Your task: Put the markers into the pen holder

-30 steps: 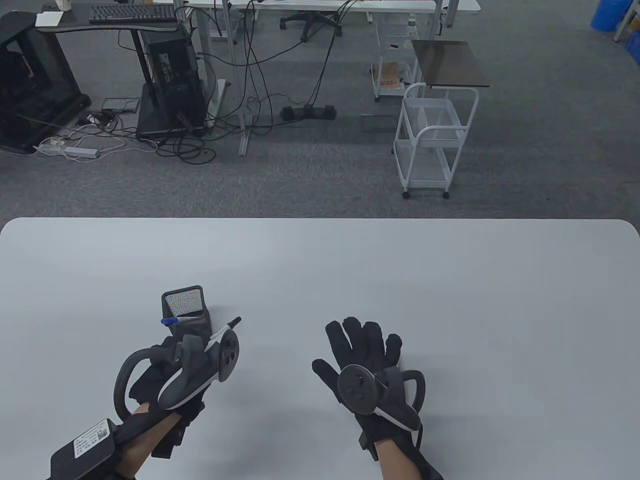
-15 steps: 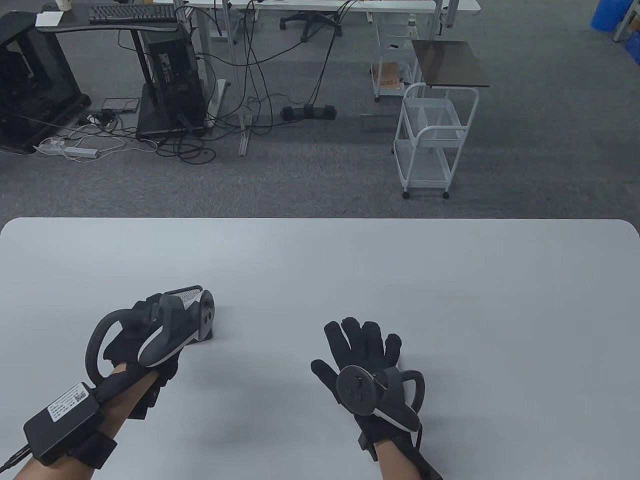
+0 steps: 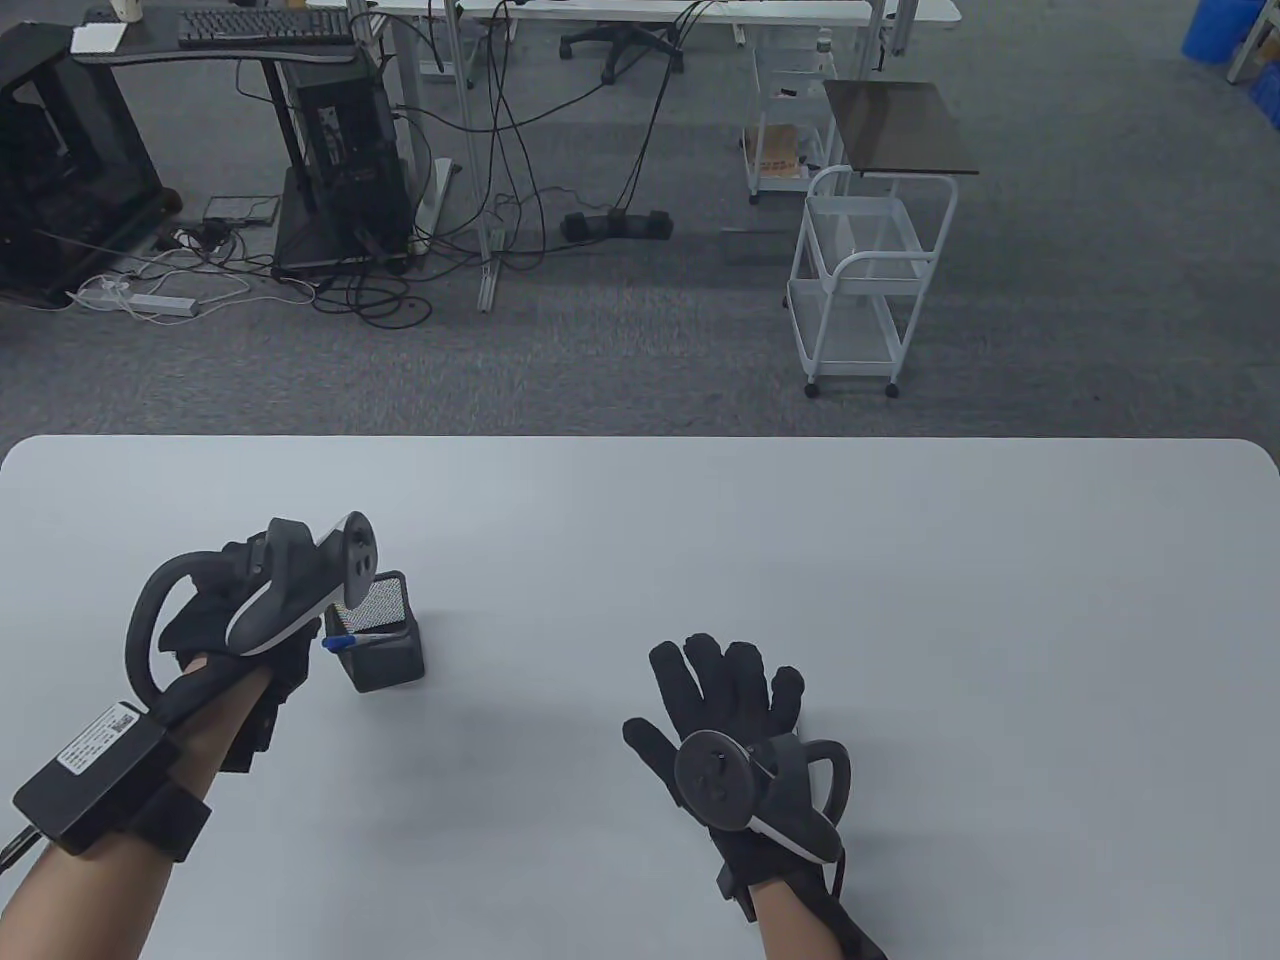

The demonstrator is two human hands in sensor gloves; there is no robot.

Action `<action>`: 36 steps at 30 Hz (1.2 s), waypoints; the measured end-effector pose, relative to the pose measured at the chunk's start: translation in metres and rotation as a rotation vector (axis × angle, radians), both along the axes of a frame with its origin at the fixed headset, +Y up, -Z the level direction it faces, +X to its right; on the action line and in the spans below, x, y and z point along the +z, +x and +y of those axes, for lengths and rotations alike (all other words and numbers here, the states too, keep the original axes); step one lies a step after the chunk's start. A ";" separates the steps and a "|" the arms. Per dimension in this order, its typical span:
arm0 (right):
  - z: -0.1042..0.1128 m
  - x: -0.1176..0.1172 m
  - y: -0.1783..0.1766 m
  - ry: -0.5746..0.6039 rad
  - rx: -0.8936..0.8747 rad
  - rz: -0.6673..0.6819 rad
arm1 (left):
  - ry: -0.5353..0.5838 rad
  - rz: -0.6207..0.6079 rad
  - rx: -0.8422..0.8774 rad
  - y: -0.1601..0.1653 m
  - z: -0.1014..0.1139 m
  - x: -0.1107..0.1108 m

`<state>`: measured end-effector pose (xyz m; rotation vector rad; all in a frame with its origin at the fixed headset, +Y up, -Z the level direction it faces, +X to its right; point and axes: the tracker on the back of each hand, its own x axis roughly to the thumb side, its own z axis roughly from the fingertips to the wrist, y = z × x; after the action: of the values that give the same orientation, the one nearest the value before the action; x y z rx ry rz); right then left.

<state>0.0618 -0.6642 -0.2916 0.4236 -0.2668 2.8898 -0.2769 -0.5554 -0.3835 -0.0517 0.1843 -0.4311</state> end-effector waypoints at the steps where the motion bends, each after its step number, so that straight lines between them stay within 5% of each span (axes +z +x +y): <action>1: 0.000 0.000 0.000 -0.002 0.002 0.000 | -0.005 -0.014 0.000 0.000 -0.002 -0.001; 36: -0.001 -0.001 -0.003 -0.002 0.034 -0.011 | -0.062 -0.093 0.047 -0.006 -0.079 -0.050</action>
<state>0.0593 -0.6649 -0.2922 0.4158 -0.2614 2.9258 -0.2824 -0.6344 -0.4336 -0.0967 0.0776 -0.3919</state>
